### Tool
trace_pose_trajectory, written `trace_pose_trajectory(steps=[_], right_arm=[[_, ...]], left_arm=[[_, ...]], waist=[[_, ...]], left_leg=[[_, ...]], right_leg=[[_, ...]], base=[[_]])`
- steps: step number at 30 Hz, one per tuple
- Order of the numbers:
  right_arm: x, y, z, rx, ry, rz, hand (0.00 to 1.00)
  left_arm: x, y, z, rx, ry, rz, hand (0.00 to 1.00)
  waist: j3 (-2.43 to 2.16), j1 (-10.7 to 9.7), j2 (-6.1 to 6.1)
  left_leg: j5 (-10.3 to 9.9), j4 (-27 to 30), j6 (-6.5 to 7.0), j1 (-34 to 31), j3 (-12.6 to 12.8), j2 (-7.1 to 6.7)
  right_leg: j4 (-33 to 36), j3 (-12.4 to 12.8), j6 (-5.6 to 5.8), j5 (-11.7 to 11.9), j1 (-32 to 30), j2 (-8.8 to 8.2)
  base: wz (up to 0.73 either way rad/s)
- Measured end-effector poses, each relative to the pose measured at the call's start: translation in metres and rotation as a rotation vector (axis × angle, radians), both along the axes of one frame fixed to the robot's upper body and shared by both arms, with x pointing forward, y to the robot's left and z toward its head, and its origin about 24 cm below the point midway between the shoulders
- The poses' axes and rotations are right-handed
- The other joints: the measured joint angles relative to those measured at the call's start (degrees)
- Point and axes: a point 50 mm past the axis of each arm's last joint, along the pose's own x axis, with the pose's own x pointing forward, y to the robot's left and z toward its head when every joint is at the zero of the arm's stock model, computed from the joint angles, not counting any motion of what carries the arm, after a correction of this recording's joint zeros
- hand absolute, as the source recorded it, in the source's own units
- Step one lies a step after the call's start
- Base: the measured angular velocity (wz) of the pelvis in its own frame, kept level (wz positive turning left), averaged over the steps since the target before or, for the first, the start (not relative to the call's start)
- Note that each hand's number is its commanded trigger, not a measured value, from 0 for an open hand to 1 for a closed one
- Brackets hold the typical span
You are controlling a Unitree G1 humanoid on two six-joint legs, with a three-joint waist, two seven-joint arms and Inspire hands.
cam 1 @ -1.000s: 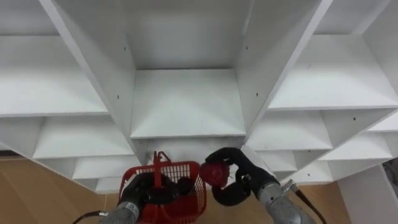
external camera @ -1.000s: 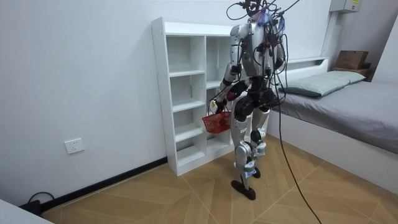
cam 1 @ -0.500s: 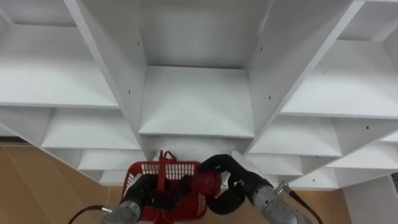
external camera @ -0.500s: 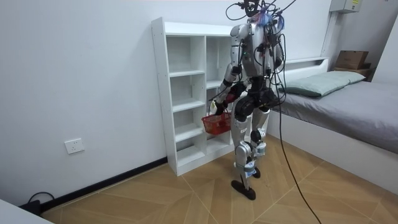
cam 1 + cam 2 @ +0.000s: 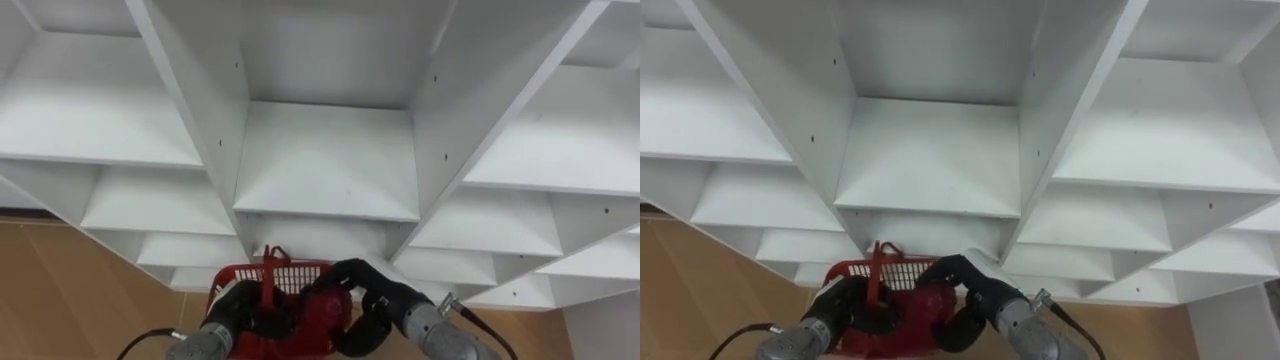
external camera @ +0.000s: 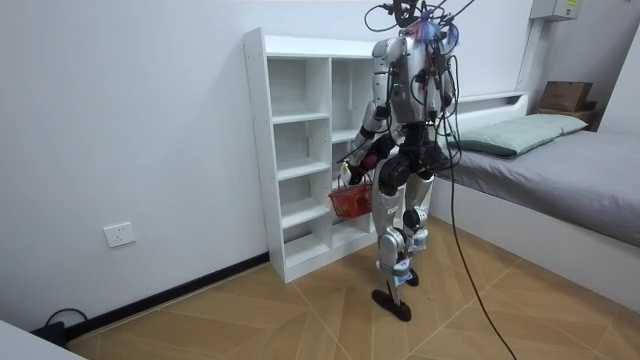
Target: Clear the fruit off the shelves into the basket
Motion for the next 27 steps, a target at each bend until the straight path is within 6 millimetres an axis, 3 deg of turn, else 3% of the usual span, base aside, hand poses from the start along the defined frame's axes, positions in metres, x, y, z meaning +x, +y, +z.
trace_pose_trajectory(steps=[13,21,27], right_arm=[[0.004,0.006,-0.008,0.006,0.038,-0.016,1.00],[0.005,0.007,-0.009,0.009,0.043,-0.020,1.00],[0.011,0.008,-0.010,-0.006,0.045,-0.007,1.00]], left_arm=[[0.000,-0.001,0.000,-0.010,0.005,0.003,1.00],[-0.004,-0.003,-0.006,-0.055,0.040,0.048,1.00],[-0.003,-0.005,-0.007,-0.058,0.045,0.053,1.00]], waist=[[0.04,-0.2,0.06],[0.41,0.0,0.59],[0.45,-0.2,0.64]], left_leg=[[0.0,0.6,-0.02,0.0,-0.4,-0.03],[0.0,0.9,-0.01,0.0,-0.4,-0.20],[0.0,0.9,-0.02,-0.1,-0.5,-0.22]], right_leg=[[0.1,-0.3,0.01,0.0,0.3,-0.27],[0.6,-0.3,0.01,-0.2,0.3,-0.42],[0.7,-0.4,0.00,-0.2,0.3,-0.43]], base=[[0.00],[0.00],[0.00]])
